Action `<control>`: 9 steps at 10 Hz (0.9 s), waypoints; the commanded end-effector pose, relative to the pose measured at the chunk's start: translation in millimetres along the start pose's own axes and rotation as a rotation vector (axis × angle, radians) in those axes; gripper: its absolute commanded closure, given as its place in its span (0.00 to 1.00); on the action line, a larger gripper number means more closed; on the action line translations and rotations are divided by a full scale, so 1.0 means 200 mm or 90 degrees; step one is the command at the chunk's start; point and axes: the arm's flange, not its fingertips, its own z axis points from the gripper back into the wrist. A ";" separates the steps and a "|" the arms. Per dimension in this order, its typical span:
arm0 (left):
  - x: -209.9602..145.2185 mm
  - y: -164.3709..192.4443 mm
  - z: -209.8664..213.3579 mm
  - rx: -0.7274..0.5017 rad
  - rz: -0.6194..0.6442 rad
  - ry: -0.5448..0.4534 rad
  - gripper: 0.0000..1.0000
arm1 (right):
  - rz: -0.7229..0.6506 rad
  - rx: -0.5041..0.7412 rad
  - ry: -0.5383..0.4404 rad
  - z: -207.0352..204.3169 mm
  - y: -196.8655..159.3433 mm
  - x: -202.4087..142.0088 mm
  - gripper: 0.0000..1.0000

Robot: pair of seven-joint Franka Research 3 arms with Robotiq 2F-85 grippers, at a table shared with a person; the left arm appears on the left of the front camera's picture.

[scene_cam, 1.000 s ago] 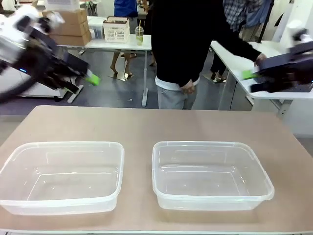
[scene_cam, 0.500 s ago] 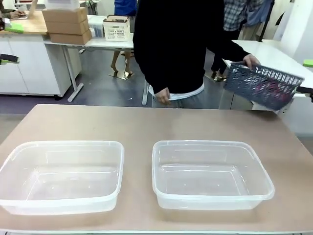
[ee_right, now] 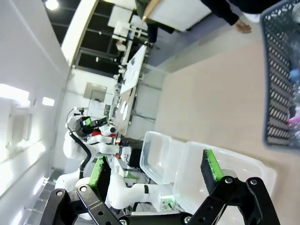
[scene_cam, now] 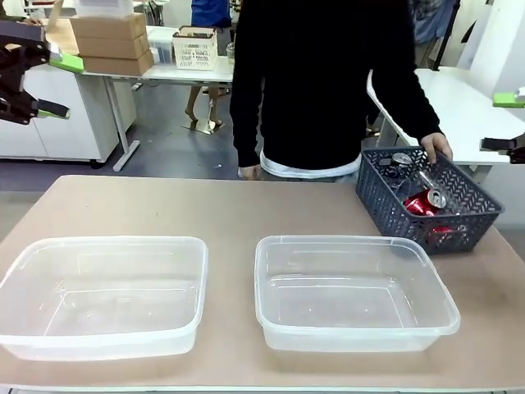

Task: Sort the waste into each basket.
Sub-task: Pick up the Organizing box on the left side of the table and lift it.

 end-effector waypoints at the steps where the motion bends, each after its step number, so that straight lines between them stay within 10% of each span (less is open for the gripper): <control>1: 0.02 0.01 0.00 -0.011 -0.009 -0.007 0.00 | 0.018 0.012 -0.013 0.00 -0.02 0.02 0.00; 2: 0.00 0.00 0.00 0.000 0.000 0.000 0.00 | 0.000 0.000 0.000 0.00 0.00 0.00 0.00; 6: -0.29 -0.10 0.08 0.337 -0.114 0.444 0.00 | 0.066 -0.137 0.184 -1.08 0.44 -0.53 0.00; 9: -0.46 -0.10 0.09 0.337 -0.150 0.490 0.00 | 0.322 -0.196 0.328 -1.36 0.39 -0.93 0.00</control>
